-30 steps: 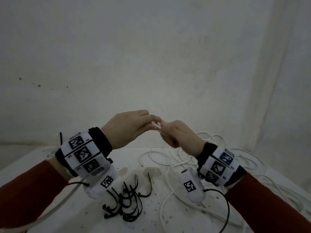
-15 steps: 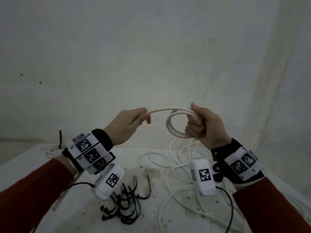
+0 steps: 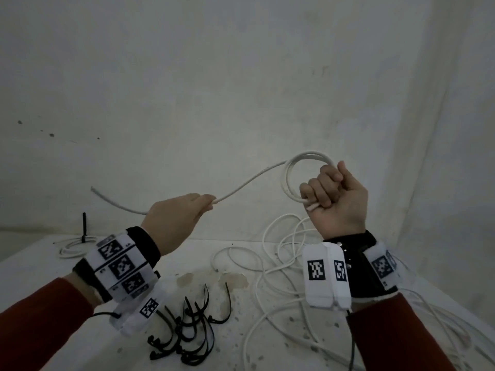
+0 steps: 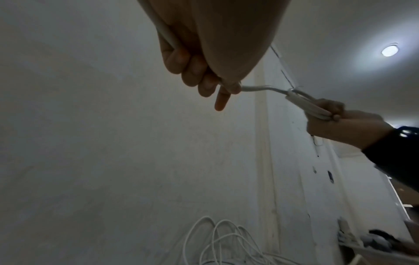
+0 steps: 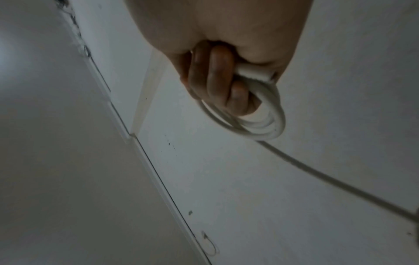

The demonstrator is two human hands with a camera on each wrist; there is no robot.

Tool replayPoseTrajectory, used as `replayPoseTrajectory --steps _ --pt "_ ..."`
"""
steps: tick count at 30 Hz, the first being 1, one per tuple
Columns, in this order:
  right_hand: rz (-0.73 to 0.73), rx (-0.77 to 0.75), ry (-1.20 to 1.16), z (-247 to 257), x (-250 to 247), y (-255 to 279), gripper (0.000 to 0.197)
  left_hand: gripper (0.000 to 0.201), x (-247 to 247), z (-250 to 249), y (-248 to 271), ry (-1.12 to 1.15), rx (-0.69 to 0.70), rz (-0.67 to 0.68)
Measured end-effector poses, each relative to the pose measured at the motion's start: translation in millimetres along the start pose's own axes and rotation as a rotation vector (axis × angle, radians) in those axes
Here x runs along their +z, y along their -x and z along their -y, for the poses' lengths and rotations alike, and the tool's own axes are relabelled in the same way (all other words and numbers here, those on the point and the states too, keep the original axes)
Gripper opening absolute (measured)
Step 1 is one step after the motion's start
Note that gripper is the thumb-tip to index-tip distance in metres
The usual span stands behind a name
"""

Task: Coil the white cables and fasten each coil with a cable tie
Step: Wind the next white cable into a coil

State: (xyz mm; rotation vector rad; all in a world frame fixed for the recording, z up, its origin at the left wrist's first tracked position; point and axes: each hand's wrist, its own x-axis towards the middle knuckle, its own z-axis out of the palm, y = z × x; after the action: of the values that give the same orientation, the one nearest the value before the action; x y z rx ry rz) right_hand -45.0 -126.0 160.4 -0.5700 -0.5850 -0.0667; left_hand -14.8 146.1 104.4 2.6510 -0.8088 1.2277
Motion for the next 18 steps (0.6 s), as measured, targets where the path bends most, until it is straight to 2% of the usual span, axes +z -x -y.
replayPoseTrajectory --steps 4,5,6,8,10,13,16,18 --pt "-0.043 -0.116 -0.081 -8.2 -2.1 -8.8 0.042 0.027 -6.8 -9.1 3.2 -0.128 0.123 -0.023" --pt "-0.050 -0.138 -0.100 -9.4 -1.4 -10.3 0.038 0.016 -7.0 -10.5 3.9 -0.146 0.163 -0.037" --pt "-0.053 -0.159 -0.125 -9.6 0.1 -11.7 0.033 0.014 -8.1 -12.8 5.2 -0.158 0.192 -0.046" --pt "-0.053 -0.199 -0.171 -8.2 2.8 -14.6 0.022 0.031 -9.3 -15.6 9.5 -0.182 0.234 -0.047" --pt "-0.052 -0.231 -0.173 -7.1 4.3 -18.8 0.015 0.037 -14.8 -18.4 12.5 -0.209 0.265 -0.047" --pt "-0.090 -0.275 -0.047 -13.1 5.1 -27.6 0.023 0.024 -21.9 -24.2 14.8 -0.229 0.351 -0.078" --pt "-0.151 -0.344 0.147 -25.3 8.6 -34.6 0.026 0.034 -25.9 -30.7 17.6 -0.154 0.394 -0.019" --pt "-0.192 -0.407 0.383 -33.9 9.2 -36.3 0.023 0.034 -28.6 -33.4 19.0 -0.082 0.386 0.012"
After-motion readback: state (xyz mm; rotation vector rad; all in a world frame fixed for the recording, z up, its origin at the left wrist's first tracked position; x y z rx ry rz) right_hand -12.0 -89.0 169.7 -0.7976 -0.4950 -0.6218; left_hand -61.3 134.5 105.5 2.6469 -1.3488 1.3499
